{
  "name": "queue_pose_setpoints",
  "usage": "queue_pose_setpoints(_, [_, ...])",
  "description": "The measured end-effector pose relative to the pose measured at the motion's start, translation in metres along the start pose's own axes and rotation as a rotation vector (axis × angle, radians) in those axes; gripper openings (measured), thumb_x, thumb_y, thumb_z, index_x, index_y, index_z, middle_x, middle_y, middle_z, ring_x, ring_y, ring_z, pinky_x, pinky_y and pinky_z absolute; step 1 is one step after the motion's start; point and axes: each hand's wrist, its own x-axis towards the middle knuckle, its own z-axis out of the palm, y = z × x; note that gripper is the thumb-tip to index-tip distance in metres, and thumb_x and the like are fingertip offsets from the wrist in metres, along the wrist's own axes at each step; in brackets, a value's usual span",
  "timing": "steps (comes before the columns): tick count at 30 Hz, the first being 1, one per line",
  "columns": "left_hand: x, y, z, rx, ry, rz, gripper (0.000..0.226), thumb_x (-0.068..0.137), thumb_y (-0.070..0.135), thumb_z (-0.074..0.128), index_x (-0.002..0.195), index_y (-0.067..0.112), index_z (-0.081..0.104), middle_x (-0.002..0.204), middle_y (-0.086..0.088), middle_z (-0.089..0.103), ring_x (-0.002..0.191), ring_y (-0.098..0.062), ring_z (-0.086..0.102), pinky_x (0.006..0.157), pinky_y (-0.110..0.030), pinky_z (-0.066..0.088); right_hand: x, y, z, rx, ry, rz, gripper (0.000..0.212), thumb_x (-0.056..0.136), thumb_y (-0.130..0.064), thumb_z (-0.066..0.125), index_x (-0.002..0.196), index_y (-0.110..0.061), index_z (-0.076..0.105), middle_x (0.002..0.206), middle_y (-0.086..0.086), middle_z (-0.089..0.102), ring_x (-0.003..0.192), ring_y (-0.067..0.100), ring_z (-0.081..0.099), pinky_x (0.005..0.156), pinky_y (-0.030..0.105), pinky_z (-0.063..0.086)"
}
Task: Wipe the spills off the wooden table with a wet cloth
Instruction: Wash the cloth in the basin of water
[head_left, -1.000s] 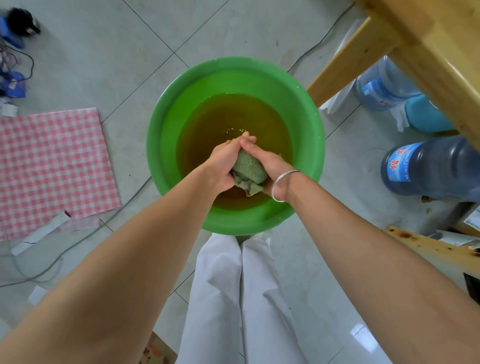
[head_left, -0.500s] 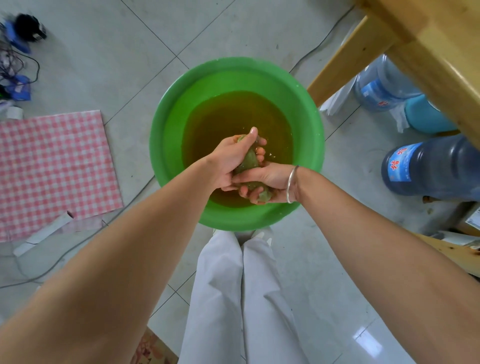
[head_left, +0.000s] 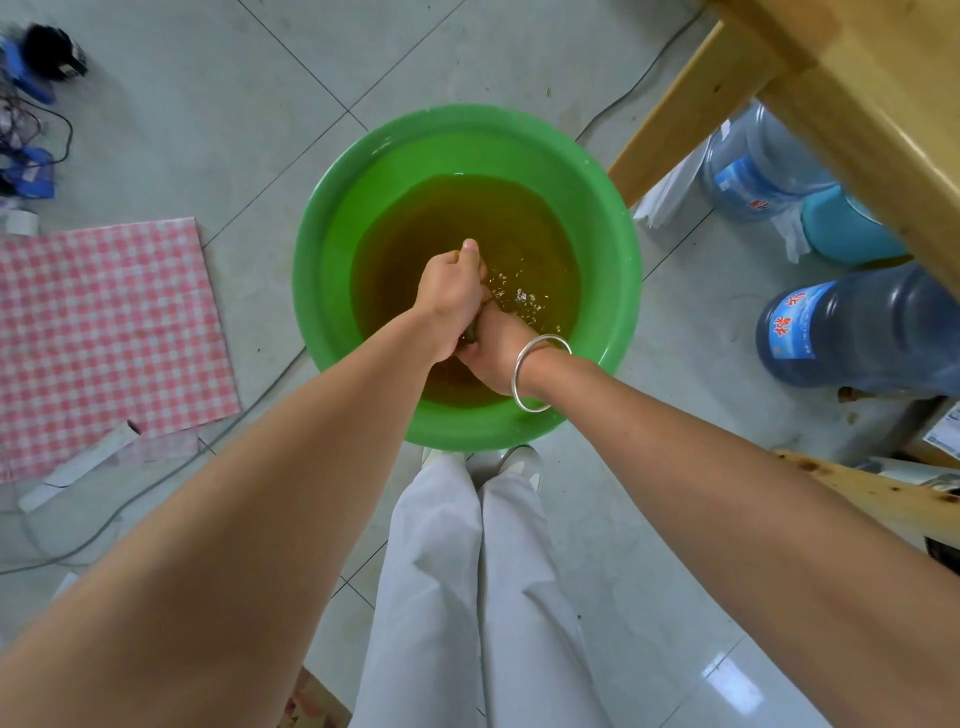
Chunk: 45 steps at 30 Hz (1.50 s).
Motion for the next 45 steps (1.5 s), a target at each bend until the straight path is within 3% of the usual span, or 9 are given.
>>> queue_pose_setpoints(8, [-0.002, 0.001, 0.006, 0.131, 0.278, 0.137, 0.044, 0.098, 0.022, 0.036, 0.055, 0.017, 0.029, 0.056, 0.002, 0.035, 0.053, -0.015, 0.029, 0.054, -0.031, 0.025, -0.003, -0.009, -0.001, -0.184, 0.031, -0.143, 0.032, 0.100, -0.018, 0.030, 0.118, -0.011, 0.056, 0.125, 0.014, 0.059, 0.109, 0.031, 0.057, 0.080, 0.033, 0.042])
queue_pose_setpoints(15, [-0.011, 0.000, 0.009, 0.192, 0.270, 0.174, 0.045, 0.096, 0.018, 0.037, 0.052, 0.017, 0.026, 0.053, 0.002, 0.032, 0.051, -0.014, 0.026, 0.051, -0.029, 0.021, -0.005, 0.001, -0.001, -0.048, 0.030, -0.106, 0.017, 0.094, -0.019, 0.039, 0.094, -0.018, 0.055, 0.079, 0.005, 0.057, 0.064, 0.020, 0.051, 0.062, 0.032, 0.039])
queue_pose_setpoints(20, [-0.009, -0.002, 0.009, 0.113, 0.194, 0.194, 0.037, 0.091, 0.020, 0.038, 0.055, 0.017, 0.029, 0.055, 0.002, 0.032, 0.053, -0.016, 0.028, 0.054, -0.034, 0.025, -0.005, 0.009, -0.004, 0.006, 0.074, -0.080, 0.016, 0.090, -0.029, 0.046, 0.076, -0.022, 0.050, 0.068, -0.001, 0.054, 0.063, 0.024, 0.054, 0.056, 0.030, 0.041])
queue_pose_setpoints(23, [-0.010, 0.004, 0.007, 0.021, 0.138, 0.105, 0.026, 0.094, 0.030, 0.038, 0.078, 0.015, 0.052, 0.071, 0.000, 0.046, 0.065, -0.017, 0.044, 0.065, -0.035, 0.036, -0.003, 0.017, -0.006, 0.210, 0.113, -0.091, 0.026, 0.086, -0.035, 0.057, 0.103, -0.016, 0.055, 0.084, 0.001, 0.060, 0.073, 0.023, 0.056, 0.063, 0.031, 0.042])
queue_pose_setpoints(27, [0.000, 0.001, -0.005, 0.038, 0.135, 0.031, 0.030, 0.103, 0.031, 0.033, 0.122, 0.013, 0.047, 0.104, -0.002, 0.052, 0.093, -0.016, 0.052, 0.078, -0.031, 0.043, 0.000, 0.034, -0.014, 0.368, 0.155, -0.042, 0.025, 0.084, -0.037, 0.067, 0.095, -0.016, 0.056, 0.079, -0.001, 0.060, 0.072, 0.023, 0.058, 0.061, 0.035, 0.048])
queue_pose_setpoints(32, [0.003, -0.007, -0.005, 0.309, 0.231, 0.019, 0.033, 0.104, 0.036, 0.034, 0.118, 0.012, 0.051, 0.104, -0.004, 0.055, 0.090, -0.019, 0.054, 0.069, -0.030, 0.047, 0.001, 0.020, -0.018, 0.242, 0.033, -0.091, 0.034, 0.085, -0.020, 0.067, 0.109, -0.012, 0.045, 0.097, 0.011, 0.062, 0.079, 0.030, 0.062, 0.070, 0.046, 0.053])
queue_pose_setpoints(36, [0.004, -0.011, -0.009, 0.390, 0.252, 0.005, 0.039, 0.100, 0.043, 0.038, 0.080, 0.014, 0.056, 0.085, -0.005, 0.058, 0.083, -0.025, 0.055, 0.078, -0.034, 0.047, -0.002, 0.003, -0.013, -0.056, 0.047, -0.103, 0.044, 0.089, -0.026, 0.060, 0.125, -0.007, 0.042, 0.108, 0.016, 0.062, 0.082, 0.031, 0.055, 0.066, 0.034, 0.040])
queue_pose_setpoints(39, [0.002, -0.014, -0.012, 0.384, 0.261, 0.001, 0.045, 0.100, 0.033, 0.039, 0.058, 0.017, 0.042, 0.066, -0.002, 0.047, 0.066, -0.022, 0.045, 0.060, -0.029, 0.036, -0.008, -0.006, -0.011, -0.186, 0.036, -0.088, 0.036, 0.095, -0.033, 0.052, 0.123, -0.009, 0.052, 0.107, 0.015, 0.064, 0.077, 0.031, 0.053, 0.064, 0.033, 0.038])
queue_pose_setpoints(45, [-0.005, -0.011, -0.016, 0.461, 0.184, 0.064, 0.048, 0.101, 0.031, 0.038, 0.055, 0.016, 0.039, 0.062, -0.001, 0.045, 0.055, -0.018, 0.039, 0.052, -0.029, 0.029, -0.019, -0.008, 0.000, -0.192, 0.126, -0.057, 0.032, 0.093, -0.038, 0.048, 0.111, -0.015, 0.061, 0.105, 0.012, 0.067, 0.085, 0.034, 0.063, 0.064, 0.034, 0.041])
